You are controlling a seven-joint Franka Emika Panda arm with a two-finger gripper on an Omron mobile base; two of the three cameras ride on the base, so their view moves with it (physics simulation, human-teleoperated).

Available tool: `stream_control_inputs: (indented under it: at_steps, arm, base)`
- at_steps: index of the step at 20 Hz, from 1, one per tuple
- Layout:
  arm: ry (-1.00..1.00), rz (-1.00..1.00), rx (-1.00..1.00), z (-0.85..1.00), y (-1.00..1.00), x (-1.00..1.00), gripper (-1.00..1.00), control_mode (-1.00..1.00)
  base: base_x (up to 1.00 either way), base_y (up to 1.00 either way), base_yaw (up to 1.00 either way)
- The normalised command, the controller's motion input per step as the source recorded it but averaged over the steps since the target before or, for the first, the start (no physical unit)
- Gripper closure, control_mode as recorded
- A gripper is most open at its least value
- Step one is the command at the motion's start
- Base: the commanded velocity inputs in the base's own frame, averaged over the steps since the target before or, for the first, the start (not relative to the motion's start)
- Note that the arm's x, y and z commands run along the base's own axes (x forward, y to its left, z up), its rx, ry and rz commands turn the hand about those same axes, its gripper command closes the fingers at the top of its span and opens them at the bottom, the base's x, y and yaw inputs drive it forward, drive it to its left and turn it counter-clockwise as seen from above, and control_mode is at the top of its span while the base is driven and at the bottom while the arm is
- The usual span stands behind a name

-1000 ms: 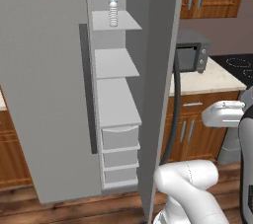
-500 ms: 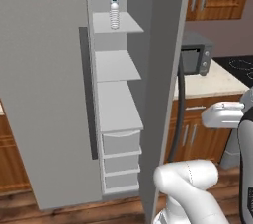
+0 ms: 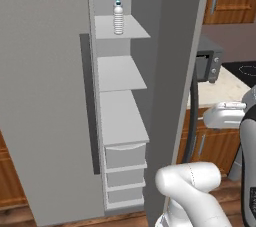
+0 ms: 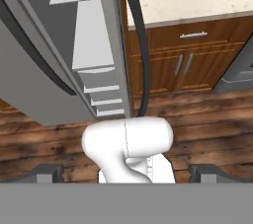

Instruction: Take the bottled waters from the counter and place them in the freezer to freeze. Close the freezer door after placing the bottles.

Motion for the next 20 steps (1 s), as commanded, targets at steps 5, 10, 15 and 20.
stream_control_inputs:
  at_steps: [5, 10, 15, 20]
  arm:
    - [0.00, 0.00, 0.00, 0.00, 0.00, 0.00, -1.00, 1.00]
    - [0.00, 0.00, 0.00, 0.00, 0.00, 0.00, -1.00, 1.00]
    - [0.00, 0.00, 0.00, 0.00, 0.00, 0.00, -1.00, 1.00]
    - [0.00, 0.00, 0.00, 0.00, 0.00, 0.11, -1.00, -1.00]
  base:
    - [0.21, 0.00, 0.00]
    - [0.26, 0.00, 0.00]
    - [0.18, 0.00, 0.00]
    - [0.28, 0.00, 0.00]
